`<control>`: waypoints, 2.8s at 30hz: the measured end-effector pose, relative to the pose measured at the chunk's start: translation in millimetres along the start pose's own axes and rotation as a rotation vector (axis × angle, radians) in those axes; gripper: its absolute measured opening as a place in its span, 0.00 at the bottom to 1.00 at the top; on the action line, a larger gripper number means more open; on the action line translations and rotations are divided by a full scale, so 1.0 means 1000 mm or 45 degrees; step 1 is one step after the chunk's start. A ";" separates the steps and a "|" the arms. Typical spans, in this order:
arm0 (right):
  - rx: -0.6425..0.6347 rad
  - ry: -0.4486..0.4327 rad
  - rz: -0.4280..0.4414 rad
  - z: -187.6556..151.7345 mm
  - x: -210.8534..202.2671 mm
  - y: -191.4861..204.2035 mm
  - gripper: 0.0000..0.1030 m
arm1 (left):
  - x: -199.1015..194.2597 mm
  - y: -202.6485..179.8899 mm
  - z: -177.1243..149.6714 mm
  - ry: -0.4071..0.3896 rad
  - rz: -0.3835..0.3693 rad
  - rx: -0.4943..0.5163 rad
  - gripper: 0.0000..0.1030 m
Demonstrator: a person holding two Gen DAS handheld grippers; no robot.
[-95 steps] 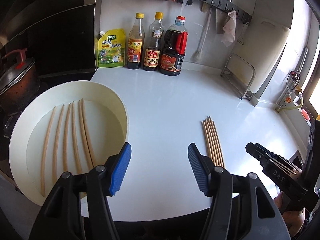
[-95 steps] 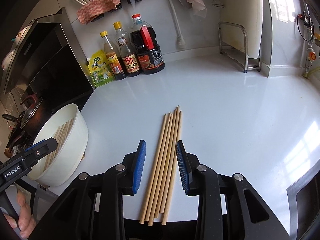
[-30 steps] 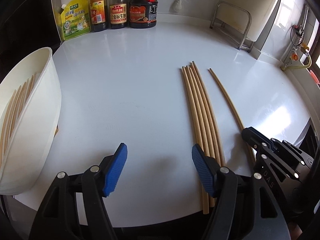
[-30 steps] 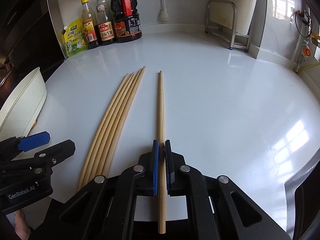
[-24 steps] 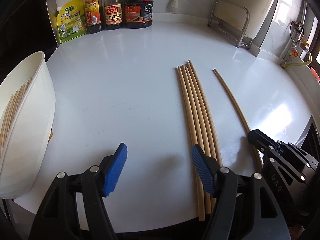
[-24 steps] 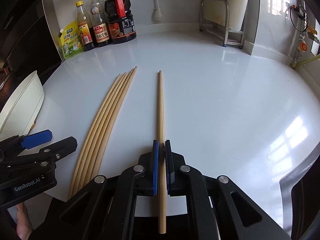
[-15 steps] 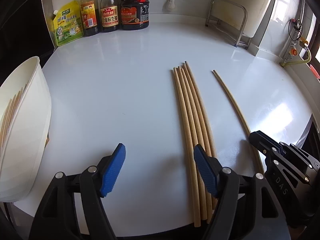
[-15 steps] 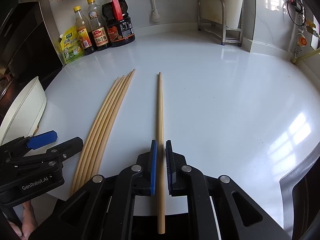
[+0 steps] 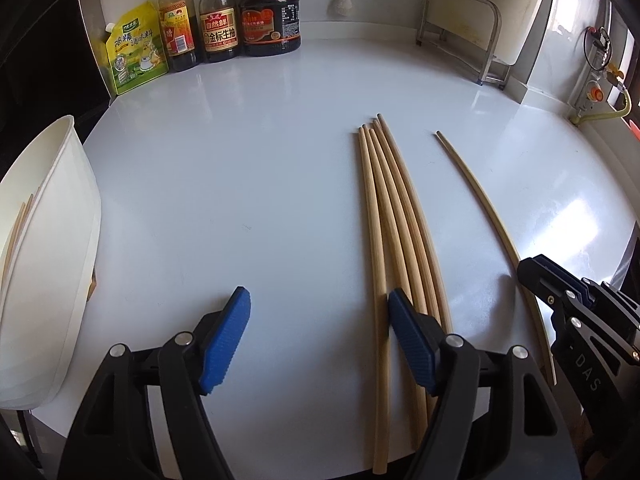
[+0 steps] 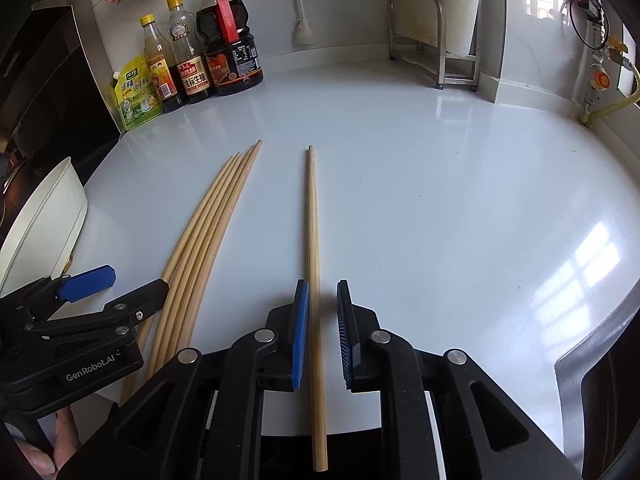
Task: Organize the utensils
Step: 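Close the left tool on another chopstick from the row, then carry both held chopsticks over the white basin with both tools, then open both tools to drop the chopsticks into the basin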
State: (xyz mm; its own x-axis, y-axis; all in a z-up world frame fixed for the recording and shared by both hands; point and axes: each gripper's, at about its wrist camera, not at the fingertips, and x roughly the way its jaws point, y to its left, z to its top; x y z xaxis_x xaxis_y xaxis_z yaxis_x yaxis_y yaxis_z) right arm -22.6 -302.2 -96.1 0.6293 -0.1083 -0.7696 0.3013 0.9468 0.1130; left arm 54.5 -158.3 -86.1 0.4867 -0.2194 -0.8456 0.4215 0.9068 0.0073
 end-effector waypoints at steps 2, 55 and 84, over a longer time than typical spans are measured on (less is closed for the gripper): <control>-0.011 0.000 -0.011 0.001 0.001 0.001 0.18 | 0.002 0.000 0.003 -0.003 0.004 -0.002 0.68; -0.216 -0.180 0.503 0.070 -0.064 0.179 0.06 | -0.139 0.160 0.001 -0.299 -0.059 -0.312 0.07; -0.449 0.048 0.567 0.060 0.009 0.338 0.07 | -0.104 0.303 -0.028 -0.213 0.148 -0.573 0.32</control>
State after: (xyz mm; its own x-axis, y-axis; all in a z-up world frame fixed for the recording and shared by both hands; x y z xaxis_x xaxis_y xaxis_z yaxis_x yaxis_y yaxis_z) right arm 127.9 -0.9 -27.0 0.6126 0.3294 -0.7185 -0.2490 0.9432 0.2200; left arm 110.8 149.4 -10.9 0.6428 -0.1291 -0.7550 0.0031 0.9861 -0.1660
